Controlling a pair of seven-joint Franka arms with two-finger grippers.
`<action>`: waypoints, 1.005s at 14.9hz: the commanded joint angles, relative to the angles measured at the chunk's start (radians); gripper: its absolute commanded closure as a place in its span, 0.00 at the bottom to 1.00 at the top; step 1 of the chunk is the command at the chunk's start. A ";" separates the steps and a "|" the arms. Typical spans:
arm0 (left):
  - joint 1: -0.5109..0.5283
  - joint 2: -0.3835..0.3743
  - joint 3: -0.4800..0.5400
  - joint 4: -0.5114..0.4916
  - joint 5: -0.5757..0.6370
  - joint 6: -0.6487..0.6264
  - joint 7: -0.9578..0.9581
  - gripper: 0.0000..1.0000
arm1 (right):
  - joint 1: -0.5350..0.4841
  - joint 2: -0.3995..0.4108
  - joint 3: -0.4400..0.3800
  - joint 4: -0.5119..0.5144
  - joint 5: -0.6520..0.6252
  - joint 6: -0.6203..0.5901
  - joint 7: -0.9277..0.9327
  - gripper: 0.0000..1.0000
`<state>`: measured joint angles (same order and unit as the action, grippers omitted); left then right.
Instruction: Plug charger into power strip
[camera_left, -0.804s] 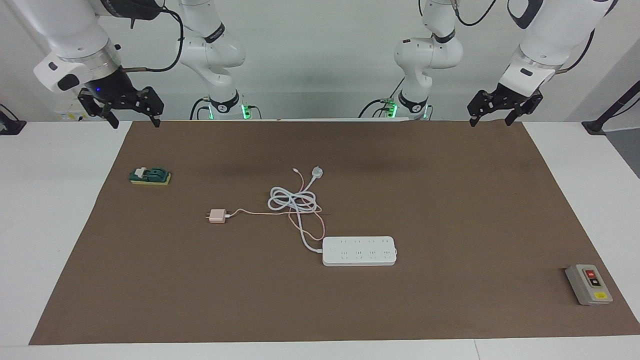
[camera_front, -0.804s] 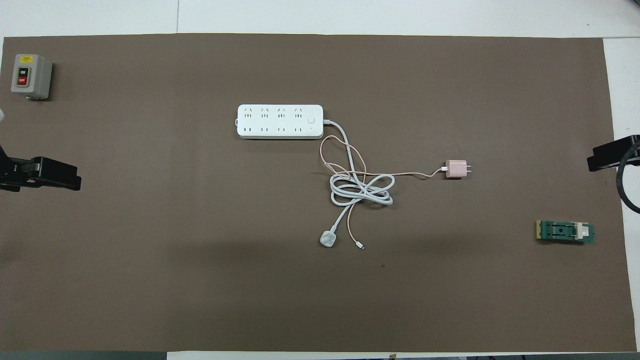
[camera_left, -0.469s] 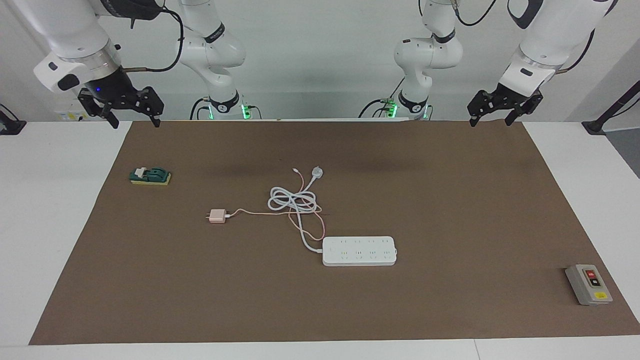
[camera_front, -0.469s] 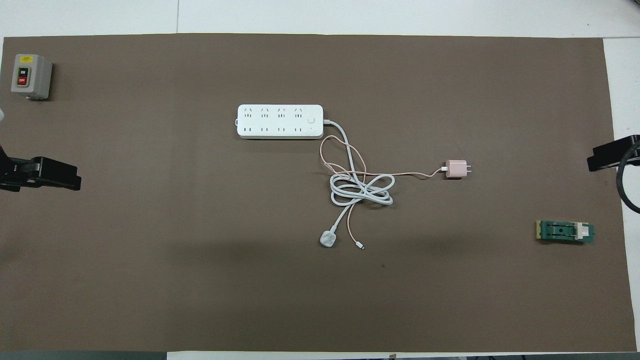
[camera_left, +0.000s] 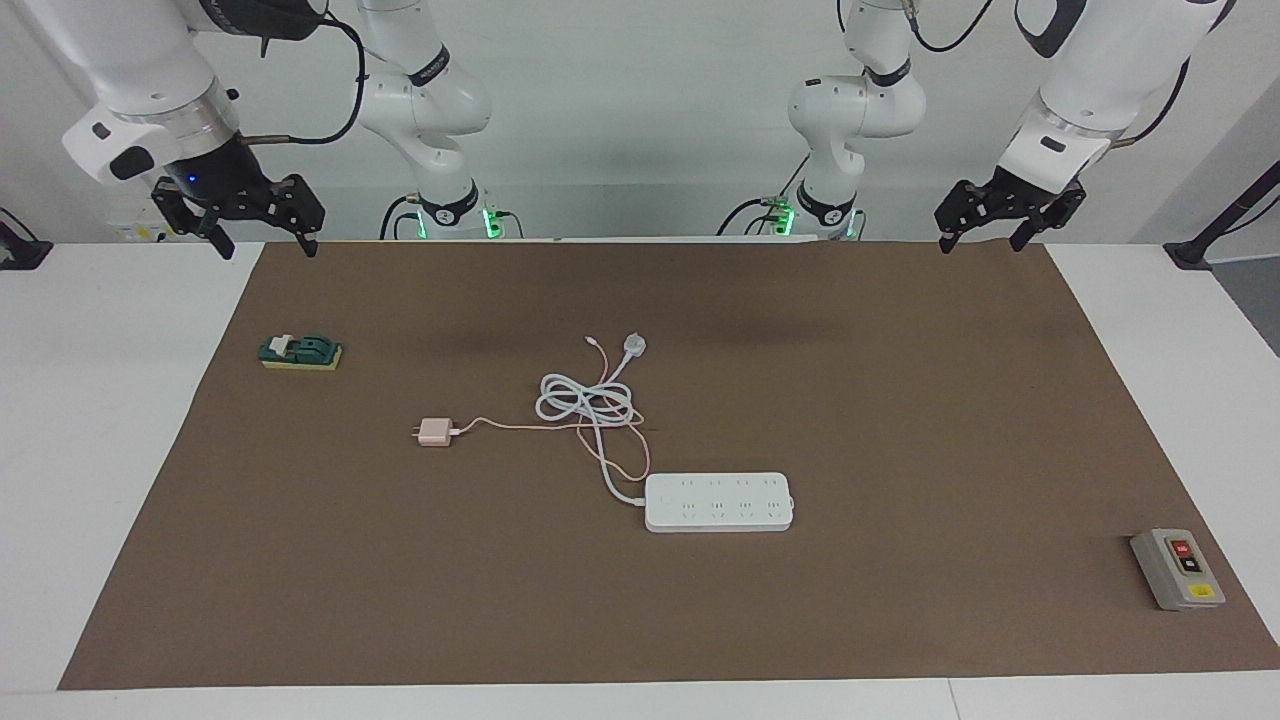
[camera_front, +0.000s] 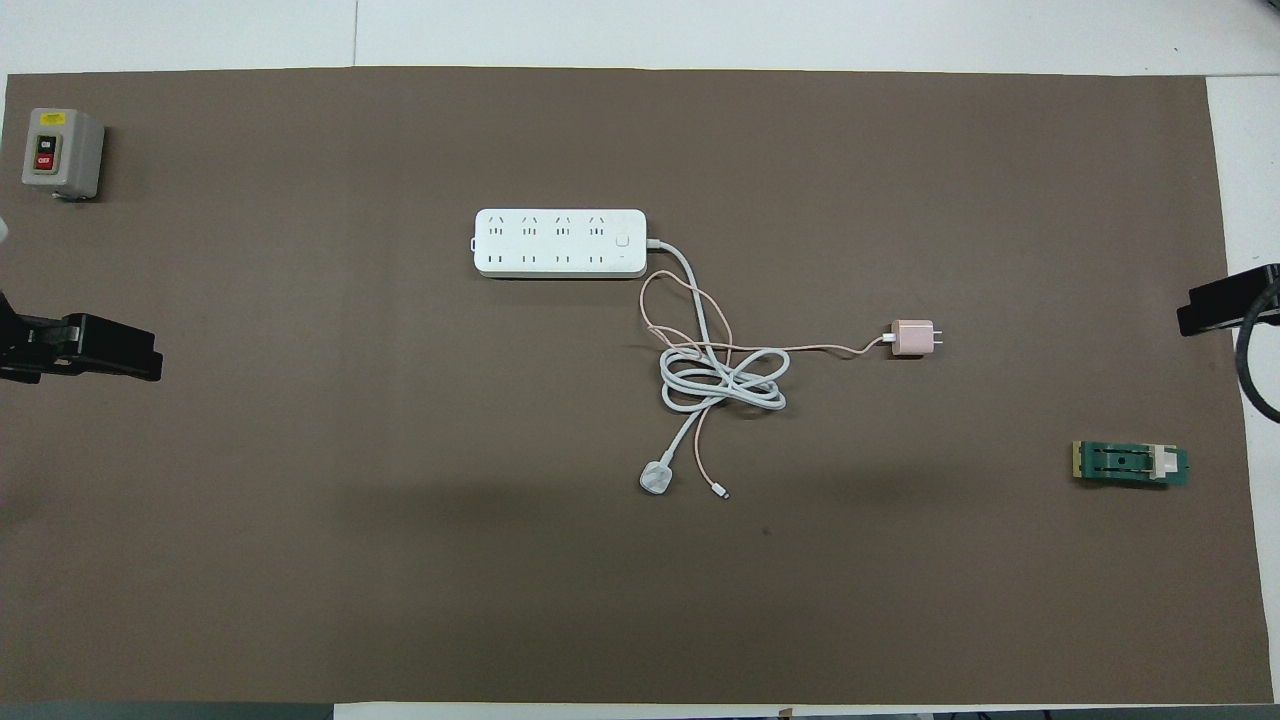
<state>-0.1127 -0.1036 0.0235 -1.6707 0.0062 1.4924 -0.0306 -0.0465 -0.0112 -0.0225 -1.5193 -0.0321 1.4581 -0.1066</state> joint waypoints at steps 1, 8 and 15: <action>0.001 -0.025 0.003 -0.026 -0.011 -0.004 -0.008 0.00 | -0.006 -0.009 0.006 -0.012 0.001 0.010 0.010 0.00; 0.001 -0.025 0.003 -0.026 -0.011 -0.004 -0.008 0.00 | -0.006 0.010 0.006 -0.025 0.055 0.022 0.200 0.00; 0.001 -0.025 0.003 -0.026 -0.011 -0.004 -0.008 0.00 | -0.022 0.114 0.004 -0.058 0.219 0.044 0.583 0.00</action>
<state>-0.1127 -0.1036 0.0235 -1.6707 0.0062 1.4924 -0.0306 -0.0487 0.0680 -0.0228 -1.5648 0.1198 1.4756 0.3607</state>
